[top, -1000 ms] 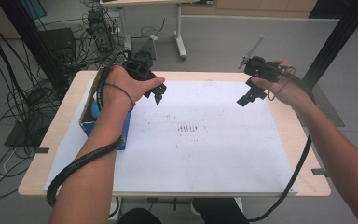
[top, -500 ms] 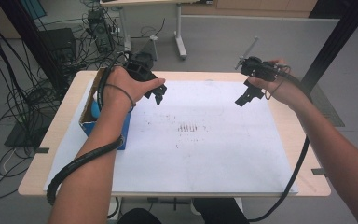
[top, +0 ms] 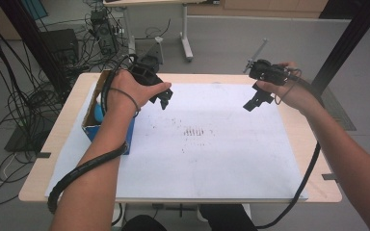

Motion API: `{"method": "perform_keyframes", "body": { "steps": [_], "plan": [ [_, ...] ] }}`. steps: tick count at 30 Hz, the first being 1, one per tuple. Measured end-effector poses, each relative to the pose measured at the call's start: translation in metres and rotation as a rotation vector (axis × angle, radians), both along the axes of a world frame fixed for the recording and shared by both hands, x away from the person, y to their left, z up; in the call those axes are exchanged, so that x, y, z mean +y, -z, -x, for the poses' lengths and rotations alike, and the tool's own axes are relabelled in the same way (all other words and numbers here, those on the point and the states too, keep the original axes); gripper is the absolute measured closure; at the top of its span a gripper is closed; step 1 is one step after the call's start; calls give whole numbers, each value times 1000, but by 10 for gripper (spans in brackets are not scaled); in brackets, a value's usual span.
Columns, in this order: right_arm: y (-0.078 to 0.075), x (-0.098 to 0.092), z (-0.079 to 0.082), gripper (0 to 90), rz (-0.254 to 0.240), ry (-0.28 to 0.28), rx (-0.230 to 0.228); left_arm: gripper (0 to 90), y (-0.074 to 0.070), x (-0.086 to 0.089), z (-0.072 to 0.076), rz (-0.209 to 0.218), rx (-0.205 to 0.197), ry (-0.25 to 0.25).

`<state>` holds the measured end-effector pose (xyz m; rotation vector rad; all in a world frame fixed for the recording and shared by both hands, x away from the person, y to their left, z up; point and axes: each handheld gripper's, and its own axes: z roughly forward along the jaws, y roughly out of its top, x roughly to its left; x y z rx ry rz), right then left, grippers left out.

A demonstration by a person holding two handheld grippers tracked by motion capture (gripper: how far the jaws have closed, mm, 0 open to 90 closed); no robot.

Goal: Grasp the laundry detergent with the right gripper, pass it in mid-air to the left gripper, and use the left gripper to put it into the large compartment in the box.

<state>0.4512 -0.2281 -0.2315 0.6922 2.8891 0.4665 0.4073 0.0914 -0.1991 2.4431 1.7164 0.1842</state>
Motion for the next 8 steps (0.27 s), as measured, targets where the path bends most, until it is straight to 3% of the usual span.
{"method": "perform_keyframes", "body": {
  "steps": [8],
  "plan": [
    [-1, 0, 2, 63, 1, 1, -2, 105, -1, 0, 2, 9, -8, -1]
  ]
}}
